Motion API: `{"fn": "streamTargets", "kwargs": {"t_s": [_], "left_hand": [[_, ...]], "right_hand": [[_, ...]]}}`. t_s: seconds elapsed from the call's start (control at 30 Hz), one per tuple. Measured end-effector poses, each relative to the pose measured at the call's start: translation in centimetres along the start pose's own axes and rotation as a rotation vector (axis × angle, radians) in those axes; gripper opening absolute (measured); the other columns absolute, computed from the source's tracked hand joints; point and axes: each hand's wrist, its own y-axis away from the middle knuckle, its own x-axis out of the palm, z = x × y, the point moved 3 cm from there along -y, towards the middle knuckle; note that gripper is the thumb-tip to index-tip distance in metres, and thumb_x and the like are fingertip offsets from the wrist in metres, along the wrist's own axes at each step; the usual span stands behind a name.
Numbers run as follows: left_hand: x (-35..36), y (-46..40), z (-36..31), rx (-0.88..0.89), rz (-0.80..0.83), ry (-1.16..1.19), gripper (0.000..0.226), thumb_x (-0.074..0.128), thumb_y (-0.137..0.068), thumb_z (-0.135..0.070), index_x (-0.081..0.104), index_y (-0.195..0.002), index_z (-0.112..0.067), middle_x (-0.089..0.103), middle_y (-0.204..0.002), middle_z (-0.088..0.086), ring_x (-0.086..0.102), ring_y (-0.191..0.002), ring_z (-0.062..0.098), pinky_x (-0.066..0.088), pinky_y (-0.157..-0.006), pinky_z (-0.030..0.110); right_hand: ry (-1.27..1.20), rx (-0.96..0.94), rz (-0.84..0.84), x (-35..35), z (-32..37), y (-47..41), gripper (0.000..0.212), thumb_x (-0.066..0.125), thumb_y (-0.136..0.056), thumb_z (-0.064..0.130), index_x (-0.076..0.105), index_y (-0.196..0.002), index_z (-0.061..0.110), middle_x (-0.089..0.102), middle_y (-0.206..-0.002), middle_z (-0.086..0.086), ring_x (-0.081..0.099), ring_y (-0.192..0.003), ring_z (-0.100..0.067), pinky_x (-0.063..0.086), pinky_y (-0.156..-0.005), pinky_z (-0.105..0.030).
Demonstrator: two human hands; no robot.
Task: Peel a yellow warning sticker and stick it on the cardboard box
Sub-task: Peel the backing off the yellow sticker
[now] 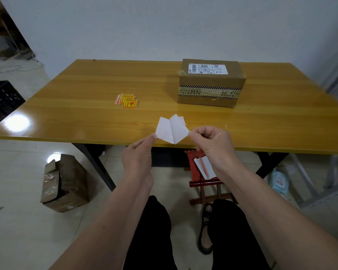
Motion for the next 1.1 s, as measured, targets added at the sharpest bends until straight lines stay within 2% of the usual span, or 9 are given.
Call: {"fn": "streamTargets", "kwargs": {"t_s": [0.07, 0.17, 0.23, 0.33, 0.57, 0.73, 0.83, 0.93, 1.1], "left_hand": [[-0.1, -0.5, -0.1, -0.024, -0.013, 0.021, 0.013, 0.075, -0.075, -0.018, 0.062, -0.074, -0.017, 0.064, -0.091, 0.001, 0.060, -0.100, 0.017, 0.049, -0.091, 0.030], [-0.2, -1.0, -0.3, -0.042, -0.045, 0.061, 0.015, 0.074, -0.077, -0.016, 0.059, -0.081, -0.014, 0.059, -0.078, -0.003, 0.057, -0.070, 0.007, 0.048, -0.047, 0.012], [-0.2, -1.5, -0.4, -0.050, -0.061, 0.074, 0.016, 0.073, -0.078, -0.015, 0.058, -0.081, -0.015, 0.057, -0.075, -0.003, 0.053, -0.064, 0.006, 0.042, -0.036, 0.010], [-0.1, -2.1, -0.4, -0.062, -0.083, 0.054, 0.016, 0.074, -0.078, -0.018, 0.057, -0.078, -0.019, 0.056, -0.075, -0.004, 0.052, -0.065, 0.006, 0.043, -0.047, 0.018], [0.2, -4.0, -0.3, -0.026, -0.139, 0.052, 0.014, 0.074, -0.078, -0.018, 0.061, -0.074, -0.020, 0.059, -0.080, -0.008, 0.056, -0.079, 0.010, 0.041, -0.057, 0.020], [0.8, -4.7, -0.3, 0.075, -0.118, -0.012, 0.008, 0.073, -0.078, -0.016, 0.069, -0.073, -0.020, 0.064, -0.073, -0.015, 0.058, -0.076, -0.001, 0.047, -0.080, 0.022], [1.1, -5.2, -0.2, 0.116, -0.121, -0.036, 0.002, 0.074, -0.077, -0.016, 0.073, -0.079, -0.018, 0.067, -0.061, -0.020, 0.060, -0.062, -0.013, 0.045, -0.069, 0.010], [1.2, -5.7, -0.2, 0.135, -0.132, -0.051, 0.003, 0.074, -0.077, -0.016, 0.073, -0.079, -0.018, 0.067, -0.068, -0.018, 0.057, -0.056, -0.018, 0.043, -0.055, 0.000], [1.4, -5.9, -0.4, 0.122, -0.136, -0.069, 0.003, 0.072, -0.079, -0.017, 0.073, -0.082, -0.017, 0.065, -0.072, -0.015, 0.059, -0.063, -0.007, 0.043, -0.062, 0.008]], "right_hand": [[-0.003, 0.004, -0.012, -0.1, -0.1, -0.4, 0.019, 0.065, -0.082, 0.008, 0.065, -0.064, 0.016, 0.053, -0.055, 0.007, 0.045, -0.051, -0.002, 0.046, -0.067, -0.021], [0.002, 0.017, -0.032, -0.3, -0.6, -1.1, 0.018, 0.066, -0.081, 0.008, 0.065, -0.064, 0.016, 0.053, -0.056, 0.006, 0.045, -0.051, -0.001, 0.044, -0.066, -0.018], [0.000, 0.026, -0.053, -0.4, -1.0, -1.7, 0.019, 0.066, -0.081, 0.009, 0.065, -0.063, 0.017, 0.053, -0.051, 0.010, 0.045, -0.050, 0.000, 0.047, -0.071, -0.019], [-0.003, 0.040, -0.072, -0.5, -1.5, -2.7, 0.018, 0.066, -0.081, 0.010, 0.066, -0.064, 0.016, 0.053, -0.046, 0.016, 0.048, -0.049, 0.003, 0.047, -0.074, -0.019], [0.114, -0.016, -0.132, -0.5, -2.1, -5.4, 0.009, 0.066, -0.081, 0.009, 0.068, -0.072, 0.010, 0.065, -0.077, -0.004, 0.055, -0.069, -0.006, 0.047, -0.067, -0.014], [0.634, -0.309, -0.133, 1.3, -2.1, -8.2, 0.009, 0.062, -0.081, 0.012, 0.061, -0.072, 0.014, 0.056, -0.086, 0.003, 0.053, -0.087, -0.017, 0.043, -0.070, -0.028], [0.912, -0.368, -0.083, 2.7, -2.6, -9.9, 0.008, 0.057, -0.086, 0.016, 0.059, -0.078, 0.013, 0.057, -0.095, -0.002, 0.048, -0.098, -0.018, 0.037, -0.068, -0.027], [1.004, -0.346, -0.068, 3.3, -3.1, -11.0, 0.014, 0.055, -0.090, 0.021, 0.062, -0.084, 0.012, 0.059, -0.099, -0.004, 0.051, -0.100, -0.020, 0.036, -0.065, -0.028], [0.921, -0.232, -0.033, 3.4, -3.4, -11.4, 0.016, 0.056, -0.090, 0.021, 0.068, -0.099, 0.015, 0.068, -0.098, -0.003, 0.062, -0.090, -0.022, 0.047, -0.067, -0.032]]}}
